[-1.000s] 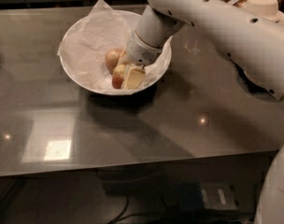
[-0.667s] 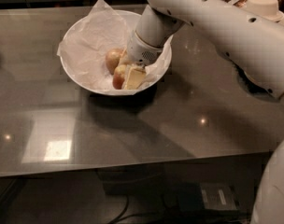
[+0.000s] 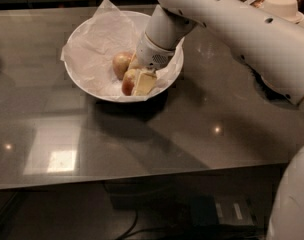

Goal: Pick apple from white bowl

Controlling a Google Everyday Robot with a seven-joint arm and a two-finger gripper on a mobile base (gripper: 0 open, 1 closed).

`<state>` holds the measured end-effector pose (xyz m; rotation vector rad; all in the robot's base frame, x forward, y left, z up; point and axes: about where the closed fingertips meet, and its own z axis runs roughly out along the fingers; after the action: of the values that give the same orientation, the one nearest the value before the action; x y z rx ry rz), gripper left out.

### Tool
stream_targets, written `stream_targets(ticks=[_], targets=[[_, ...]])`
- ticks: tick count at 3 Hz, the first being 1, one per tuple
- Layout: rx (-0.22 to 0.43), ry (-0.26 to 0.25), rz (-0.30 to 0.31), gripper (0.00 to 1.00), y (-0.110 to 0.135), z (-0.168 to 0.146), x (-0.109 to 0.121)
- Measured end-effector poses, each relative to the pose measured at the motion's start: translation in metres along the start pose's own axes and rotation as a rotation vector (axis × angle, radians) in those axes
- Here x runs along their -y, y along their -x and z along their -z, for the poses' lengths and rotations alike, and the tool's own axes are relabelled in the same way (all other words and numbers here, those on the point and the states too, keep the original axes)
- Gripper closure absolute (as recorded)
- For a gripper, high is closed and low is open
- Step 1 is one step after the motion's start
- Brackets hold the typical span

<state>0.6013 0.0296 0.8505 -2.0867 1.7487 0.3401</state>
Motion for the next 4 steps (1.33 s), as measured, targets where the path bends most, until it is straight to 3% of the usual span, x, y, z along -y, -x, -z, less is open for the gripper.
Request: stream_targets(ticks=[1, 2, 3, 4], targets=[[0.083, -0.034, -0.030, 0.97, -0.001, 0.016, 0.012], [0.219, -0.066, -0.069, 1.00, 0.001, 0.043, 0.027], [0.402, -0.112, -0.131, 1.00, -0.001, 0.073, 0.041], [0.539, -0.161, -0.170, 1.00, -0.003, 0.126, 0.037]])
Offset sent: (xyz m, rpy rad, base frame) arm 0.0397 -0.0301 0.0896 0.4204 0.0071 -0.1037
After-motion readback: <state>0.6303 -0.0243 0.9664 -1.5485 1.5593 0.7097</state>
